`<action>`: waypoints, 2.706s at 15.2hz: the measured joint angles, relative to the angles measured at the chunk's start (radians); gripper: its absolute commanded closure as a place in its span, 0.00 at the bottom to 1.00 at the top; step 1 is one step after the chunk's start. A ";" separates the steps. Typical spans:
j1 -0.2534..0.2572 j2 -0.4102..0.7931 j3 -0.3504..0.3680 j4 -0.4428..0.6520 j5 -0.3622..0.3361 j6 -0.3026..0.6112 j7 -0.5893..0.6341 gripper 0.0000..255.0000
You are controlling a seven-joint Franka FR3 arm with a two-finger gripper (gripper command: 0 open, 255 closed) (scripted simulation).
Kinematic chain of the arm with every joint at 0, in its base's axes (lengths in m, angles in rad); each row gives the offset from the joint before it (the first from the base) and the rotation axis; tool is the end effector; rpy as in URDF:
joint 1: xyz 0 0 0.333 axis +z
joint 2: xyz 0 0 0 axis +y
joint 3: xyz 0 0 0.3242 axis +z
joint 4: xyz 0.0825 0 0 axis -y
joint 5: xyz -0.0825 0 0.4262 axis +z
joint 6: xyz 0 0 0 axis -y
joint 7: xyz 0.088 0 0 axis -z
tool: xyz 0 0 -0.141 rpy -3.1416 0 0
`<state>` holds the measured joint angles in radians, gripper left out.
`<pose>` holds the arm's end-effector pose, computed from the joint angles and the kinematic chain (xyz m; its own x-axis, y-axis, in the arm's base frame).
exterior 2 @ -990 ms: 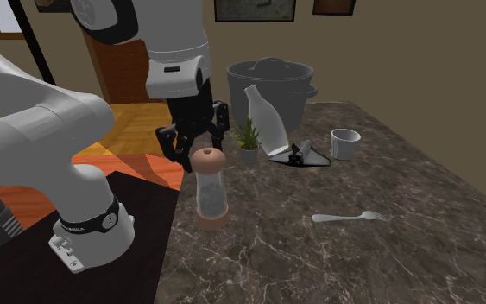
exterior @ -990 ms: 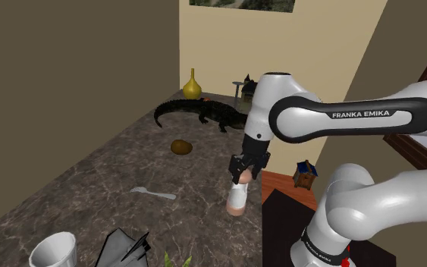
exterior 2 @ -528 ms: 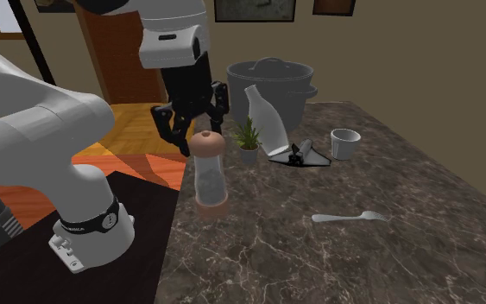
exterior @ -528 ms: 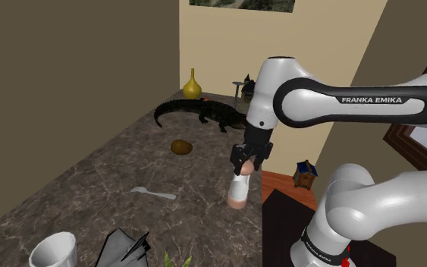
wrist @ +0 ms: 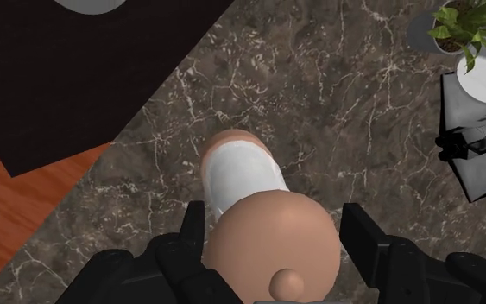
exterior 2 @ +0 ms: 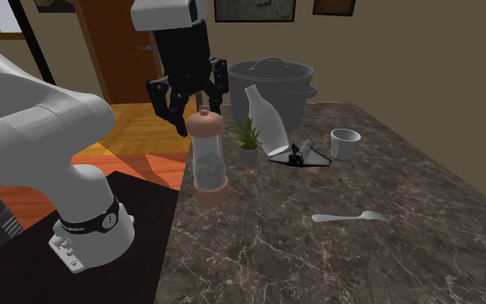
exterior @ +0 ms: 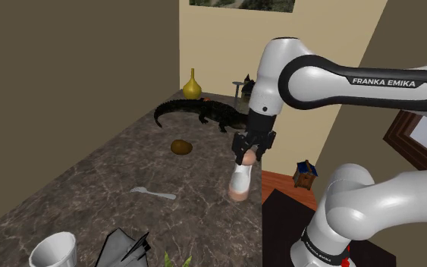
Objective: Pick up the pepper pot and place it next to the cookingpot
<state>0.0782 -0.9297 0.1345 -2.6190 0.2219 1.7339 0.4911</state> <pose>0.3067 0.0938 0.4854 0.9356 -0.3527 -0.0178 -0.3522 -0.9285 -0.1179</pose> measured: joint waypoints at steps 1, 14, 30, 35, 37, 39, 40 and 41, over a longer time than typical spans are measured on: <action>-0.001 0.003 -0.002 0.017 -0.002 -0.014 0.001 1.00; -0.007 0.040 -0.020 0.210 -0.021 -0.169 0.021 1.00; -0.012 0.132 -0.036 0.485 -0.036 -0.351 0.046 1.00; -0.013 0.169 -0.041 0.579 -0.040 -0.407 0.053 1.00; -0.013 0.183 -0.041 0.617 -0.040 -0.431 0.058 1.00; -0.013 0.203 -0.042 0.660 -0.040 -0.453 0.063 1.00; -0.013 0.211 -0.044 0.681 -0.042 -0.466 0.063 1.00; -0.013 0.216 -0.044 0.694 -0.042 -0.476 0.065 1.00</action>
<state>0.0651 -0.7141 0.0901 -1.9246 0.1802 1.2583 0.5557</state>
